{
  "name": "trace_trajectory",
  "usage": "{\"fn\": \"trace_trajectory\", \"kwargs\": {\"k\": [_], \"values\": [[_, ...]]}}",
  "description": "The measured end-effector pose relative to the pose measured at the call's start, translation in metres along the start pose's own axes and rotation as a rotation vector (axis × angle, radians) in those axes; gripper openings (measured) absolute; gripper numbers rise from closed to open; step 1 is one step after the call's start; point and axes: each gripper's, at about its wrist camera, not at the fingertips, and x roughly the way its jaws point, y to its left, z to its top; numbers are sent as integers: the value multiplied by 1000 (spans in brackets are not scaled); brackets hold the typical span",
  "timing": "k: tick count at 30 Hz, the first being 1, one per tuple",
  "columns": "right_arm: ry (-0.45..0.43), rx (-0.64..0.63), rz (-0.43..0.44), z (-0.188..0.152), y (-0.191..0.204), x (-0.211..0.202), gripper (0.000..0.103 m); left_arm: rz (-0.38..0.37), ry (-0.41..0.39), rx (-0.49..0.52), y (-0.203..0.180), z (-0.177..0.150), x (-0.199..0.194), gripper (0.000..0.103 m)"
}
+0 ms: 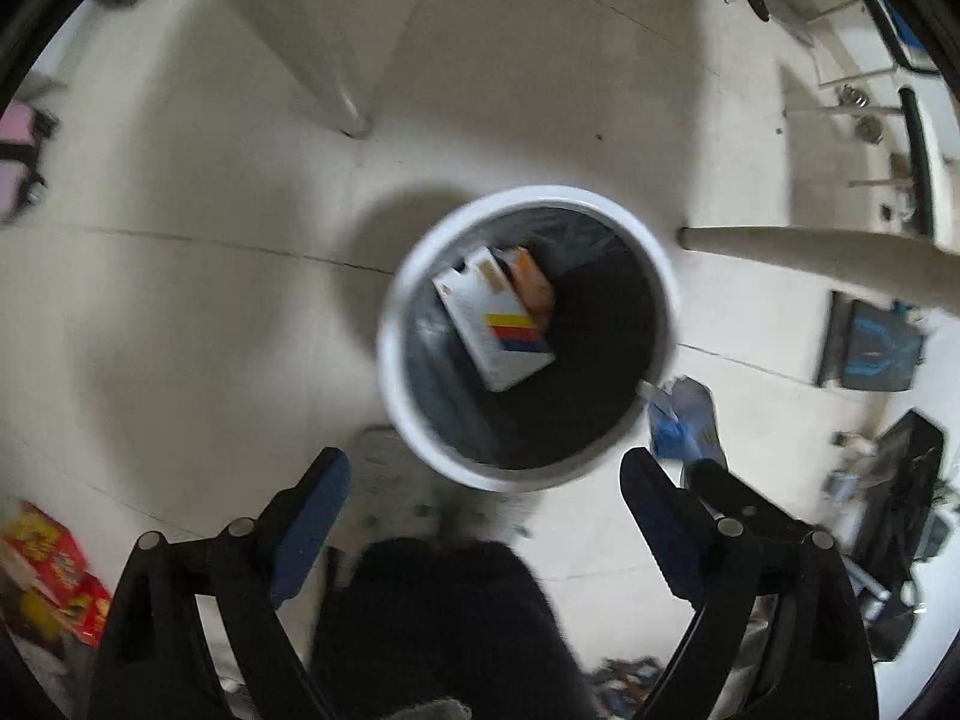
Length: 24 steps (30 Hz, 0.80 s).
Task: Collect trash
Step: 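Carry both items to the trash bin and open both tools, then raise both tools back toward the table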
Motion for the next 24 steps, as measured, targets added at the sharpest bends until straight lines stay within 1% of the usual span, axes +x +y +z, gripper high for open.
{"fn": "trace_trajectory", "kwargs": {"k": [2,4,6,8,14,15,19,23,24], "values": [[-13,-31,-54,-4,6,-5,99,73,-38,35,-2,-9,-11,92],[-30,-75,-125,-11,15,-13,99,133,-67,65,-2,-18,-20,92],[-45,-104,-164,-16,22,-22,99,178,-89,93,-6,-28,-32,92],[-60,-131,-203,-24,29,-32,99,207,-106,110,-4,-34,-39,92],[-102,-165,-260,-44,39,-77,99,227,-139,134,-7,-57,-75,92],[-105,-168,-265,-46,41,-83,99,229,-145,136,-7,-63,-87,92],[-130,-180,-275,-68,56,-125,99,226,-162,137,-16,-78,-112,92],[-157,-194,-272,-90,71,-169,99,219,-189,140,-22,-96,-153,92],[-164,-198,-271,-96,75,-181,99,218,-194,141,-24,-98,-156,92]]}}
